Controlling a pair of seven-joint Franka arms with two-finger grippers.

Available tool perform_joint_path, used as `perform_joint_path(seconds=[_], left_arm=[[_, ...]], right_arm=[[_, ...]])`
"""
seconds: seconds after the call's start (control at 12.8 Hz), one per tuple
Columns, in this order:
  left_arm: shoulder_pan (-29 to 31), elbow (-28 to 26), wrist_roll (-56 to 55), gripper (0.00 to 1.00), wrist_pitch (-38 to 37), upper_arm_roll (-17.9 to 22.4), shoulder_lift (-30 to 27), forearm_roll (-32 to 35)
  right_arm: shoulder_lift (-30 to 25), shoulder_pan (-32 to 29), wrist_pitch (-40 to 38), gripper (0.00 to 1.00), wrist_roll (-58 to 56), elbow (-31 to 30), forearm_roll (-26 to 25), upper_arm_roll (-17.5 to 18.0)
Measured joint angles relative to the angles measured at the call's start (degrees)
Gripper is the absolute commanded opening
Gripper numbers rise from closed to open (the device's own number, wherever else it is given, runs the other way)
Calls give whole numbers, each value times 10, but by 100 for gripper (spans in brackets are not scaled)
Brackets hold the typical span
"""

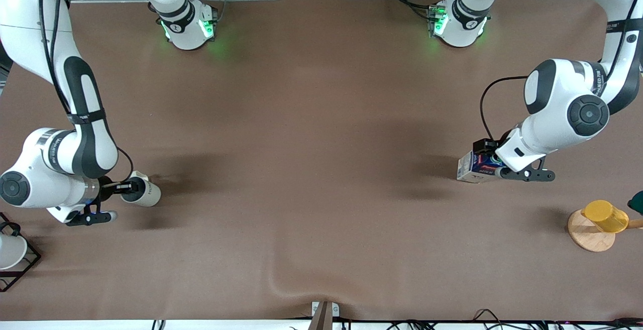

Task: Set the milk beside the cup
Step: 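Grasp the milk carton with the left gripper while the right gripper grasps the mug, then lift the mug with the right gripper while the left gripper lifts the carton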

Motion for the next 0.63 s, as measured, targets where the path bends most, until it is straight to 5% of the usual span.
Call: perform_joint_path(seconds=[0.63], left_arm=[[1, -2, 0, 62, 2, 0, 12, 0]], right_arm=[[0, 9, 3, 0, -165, 42, 2, 4]])
